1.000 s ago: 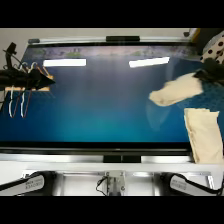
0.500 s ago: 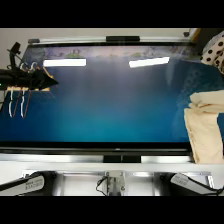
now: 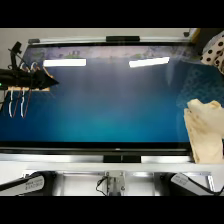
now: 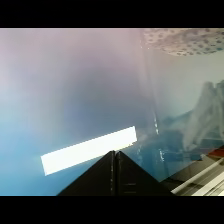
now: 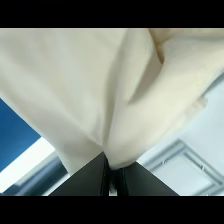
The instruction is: Fold the shirts.
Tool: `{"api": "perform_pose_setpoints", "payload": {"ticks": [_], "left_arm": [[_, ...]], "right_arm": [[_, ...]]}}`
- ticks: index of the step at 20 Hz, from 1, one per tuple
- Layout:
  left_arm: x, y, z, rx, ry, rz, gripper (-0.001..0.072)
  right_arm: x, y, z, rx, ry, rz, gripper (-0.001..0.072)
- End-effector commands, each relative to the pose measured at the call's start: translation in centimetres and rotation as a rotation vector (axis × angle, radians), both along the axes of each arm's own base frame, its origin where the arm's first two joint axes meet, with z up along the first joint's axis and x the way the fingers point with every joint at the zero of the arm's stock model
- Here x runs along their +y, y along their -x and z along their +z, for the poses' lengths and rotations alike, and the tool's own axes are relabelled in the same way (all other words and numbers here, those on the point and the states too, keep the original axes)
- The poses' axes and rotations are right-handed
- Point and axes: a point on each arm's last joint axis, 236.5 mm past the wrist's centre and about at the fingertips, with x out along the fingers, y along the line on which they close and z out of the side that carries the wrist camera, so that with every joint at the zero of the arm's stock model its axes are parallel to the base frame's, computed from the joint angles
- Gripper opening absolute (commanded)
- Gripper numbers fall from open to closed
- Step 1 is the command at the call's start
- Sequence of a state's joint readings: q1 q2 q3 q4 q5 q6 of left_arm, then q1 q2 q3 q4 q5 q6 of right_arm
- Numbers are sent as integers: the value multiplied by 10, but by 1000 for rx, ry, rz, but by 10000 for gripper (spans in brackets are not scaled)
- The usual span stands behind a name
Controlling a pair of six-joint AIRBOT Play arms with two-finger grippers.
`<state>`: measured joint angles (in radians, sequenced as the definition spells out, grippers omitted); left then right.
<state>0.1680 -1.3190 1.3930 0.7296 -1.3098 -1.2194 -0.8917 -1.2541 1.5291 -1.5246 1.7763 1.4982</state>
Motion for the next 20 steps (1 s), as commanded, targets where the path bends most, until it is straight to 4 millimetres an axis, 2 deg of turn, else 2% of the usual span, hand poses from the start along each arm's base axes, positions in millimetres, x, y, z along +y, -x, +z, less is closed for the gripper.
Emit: {"api": "perform_pose_setpoints", "payload": {"ticks": [1,3,5,6,7,8,10,11,12,13,14,15,16,17,18,19,20], "left_arm": [[0,0,0,-10,-7,-9,33],[0,0,0,-10,-7,-9,33],[0,0,0,-10,-7,-9,33],[0,0,0,-10,-7,-9,33],[0,0,0,-10,-7,-9,32],[0,0,0,-10,-7,-9,33],[0,0,0,-10,-7,-8,32],[0,0,0,-11,-7,-8,32],[2,-3,0,-18,-12,0,31],[5,-6,-1,-31,-48,8,30],[18,-10,-8,-36,-167,22,29],[39,-14,-17,-18,-332,56,28],[63,-17,-20,-2,-530,92,29],[83,-19,-16,7,-697,116,29],[95,-19,-12,25,-825,142,30],[98,-17,-11,58,-896,168,31],[87,-14,-17,92,-887,170,37]], "right_arm": [[14,72,-49,297,-51,-52,67],[20,93,-78,380,-64,-55,67],[24,100,-101,400,-72,-54,68],[21,97,-110,385,-56,-52,113],[16,93,-115,367,-34,-48,346],[11,90,-114,351,-13,-40,636],[-5,80,-99,318,50,-21,643],[-19,67,-81,272,109,-14,642],[-34,44,-56,195,190,10,642],[-43,9,-25,87,277,57,642],[-44,-34,13,-51,368,117,641],[-31,-89,58,-231,458,201,641],[-3,-136,99,-392,514,285,641],[40,-178,130,-534,533,370,640],[88,-205,141,-608,507,448,640],[141,-223,130,-610,448,545,641],[185,-229,103,-544,363,605,640]]}}
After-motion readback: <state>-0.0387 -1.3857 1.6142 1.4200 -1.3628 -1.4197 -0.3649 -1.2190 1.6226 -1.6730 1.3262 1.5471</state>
